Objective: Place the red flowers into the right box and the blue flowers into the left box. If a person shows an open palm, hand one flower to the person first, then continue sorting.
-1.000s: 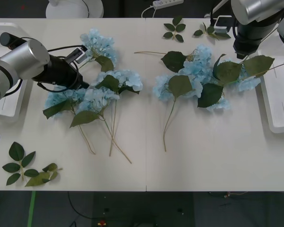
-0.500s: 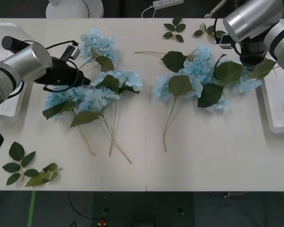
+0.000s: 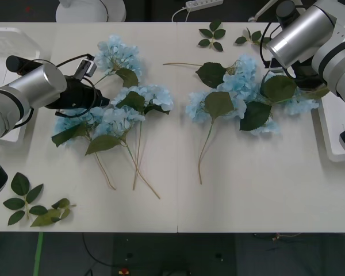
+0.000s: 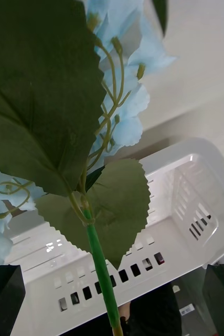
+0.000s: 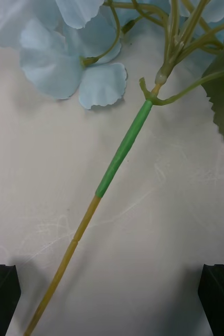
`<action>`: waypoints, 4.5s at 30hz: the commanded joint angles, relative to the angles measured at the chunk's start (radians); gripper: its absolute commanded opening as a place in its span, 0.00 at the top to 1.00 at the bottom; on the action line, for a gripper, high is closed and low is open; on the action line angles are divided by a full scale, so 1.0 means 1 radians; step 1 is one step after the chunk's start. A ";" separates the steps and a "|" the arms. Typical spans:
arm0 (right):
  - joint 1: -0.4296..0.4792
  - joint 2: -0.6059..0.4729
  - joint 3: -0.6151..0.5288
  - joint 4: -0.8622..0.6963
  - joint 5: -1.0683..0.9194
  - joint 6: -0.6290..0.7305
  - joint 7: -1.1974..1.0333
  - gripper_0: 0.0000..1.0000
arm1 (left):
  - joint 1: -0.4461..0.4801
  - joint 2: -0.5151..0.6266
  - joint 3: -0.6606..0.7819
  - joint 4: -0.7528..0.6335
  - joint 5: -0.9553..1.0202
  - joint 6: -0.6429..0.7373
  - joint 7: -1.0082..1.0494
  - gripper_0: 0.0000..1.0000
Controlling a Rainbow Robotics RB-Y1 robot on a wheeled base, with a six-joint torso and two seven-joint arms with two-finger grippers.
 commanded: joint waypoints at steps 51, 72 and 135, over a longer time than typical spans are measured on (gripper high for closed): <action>-0.059 -0.333 -0.117 -0.171 -0.636 -0.045 0.295 1.00 | -0.048 0.282 0.152 -0.264 -0.121 0.257 0.055 1.00; -0.057 -0.259 -0.264 -0.301 -1.735 -0.058 0.360 1.00 | 0.260 0.707 0.880 -0.482 -0.578 0.726 0.072 1.00; 0.222 -0.049 0.170 -1.117 -2.087 -1.125 0.360 1.00 | 0.977 0.035 0.979 -1.740 -0.301 0.238 0.711 0.00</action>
